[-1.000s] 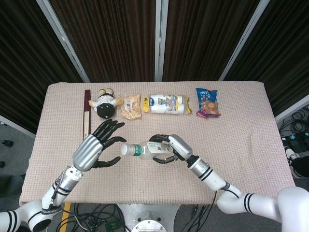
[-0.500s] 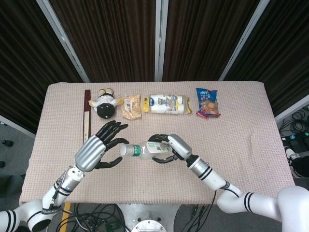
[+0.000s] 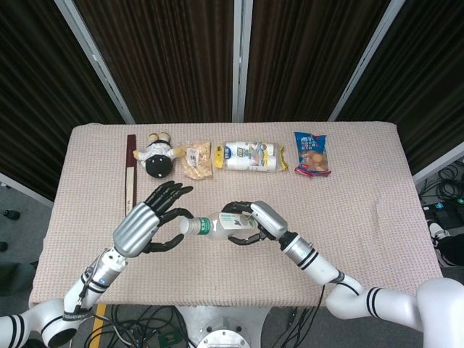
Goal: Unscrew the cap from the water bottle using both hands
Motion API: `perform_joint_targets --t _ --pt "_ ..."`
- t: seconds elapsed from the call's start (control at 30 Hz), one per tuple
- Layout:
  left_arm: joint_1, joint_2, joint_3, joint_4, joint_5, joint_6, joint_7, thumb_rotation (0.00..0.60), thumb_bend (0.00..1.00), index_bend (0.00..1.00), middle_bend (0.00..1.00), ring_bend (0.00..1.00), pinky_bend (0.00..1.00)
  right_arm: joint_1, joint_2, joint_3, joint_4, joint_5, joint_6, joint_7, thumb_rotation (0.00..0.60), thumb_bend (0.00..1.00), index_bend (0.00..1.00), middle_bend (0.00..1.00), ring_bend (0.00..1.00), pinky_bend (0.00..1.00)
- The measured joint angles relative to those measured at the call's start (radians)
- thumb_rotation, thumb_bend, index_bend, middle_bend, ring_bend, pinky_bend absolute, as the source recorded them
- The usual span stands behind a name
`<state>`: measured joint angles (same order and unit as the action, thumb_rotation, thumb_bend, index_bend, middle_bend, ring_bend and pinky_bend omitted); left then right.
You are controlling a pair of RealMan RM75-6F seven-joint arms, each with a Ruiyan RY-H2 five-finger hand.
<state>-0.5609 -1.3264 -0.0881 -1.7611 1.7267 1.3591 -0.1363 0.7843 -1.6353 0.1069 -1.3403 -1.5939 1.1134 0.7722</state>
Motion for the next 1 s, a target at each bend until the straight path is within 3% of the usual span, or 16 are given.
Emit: perform_joint_targets --t 0.73,1.0 --pt "0.01 -0.001 -0.004 0.01 -0.002 0.023 -0.016 0.6 0.35 0.44 0.06 0.02 0.0 -0.008 -0.001 -0.007 0.002 -0.002 0.015 -0.016 0.6 0.57 0.62 0.55 0.38 0.43" --pt "0.05 0.031 0.005 0.062 -0.037 0.046 0.003 0.6 0.35 0.44 0.06 0.02 0.0 -0.031 0.081 -0.029 -0.012 -0.005 0.017 -0.078 0.6 0.57 0.62 0.55 0.38 0.43"
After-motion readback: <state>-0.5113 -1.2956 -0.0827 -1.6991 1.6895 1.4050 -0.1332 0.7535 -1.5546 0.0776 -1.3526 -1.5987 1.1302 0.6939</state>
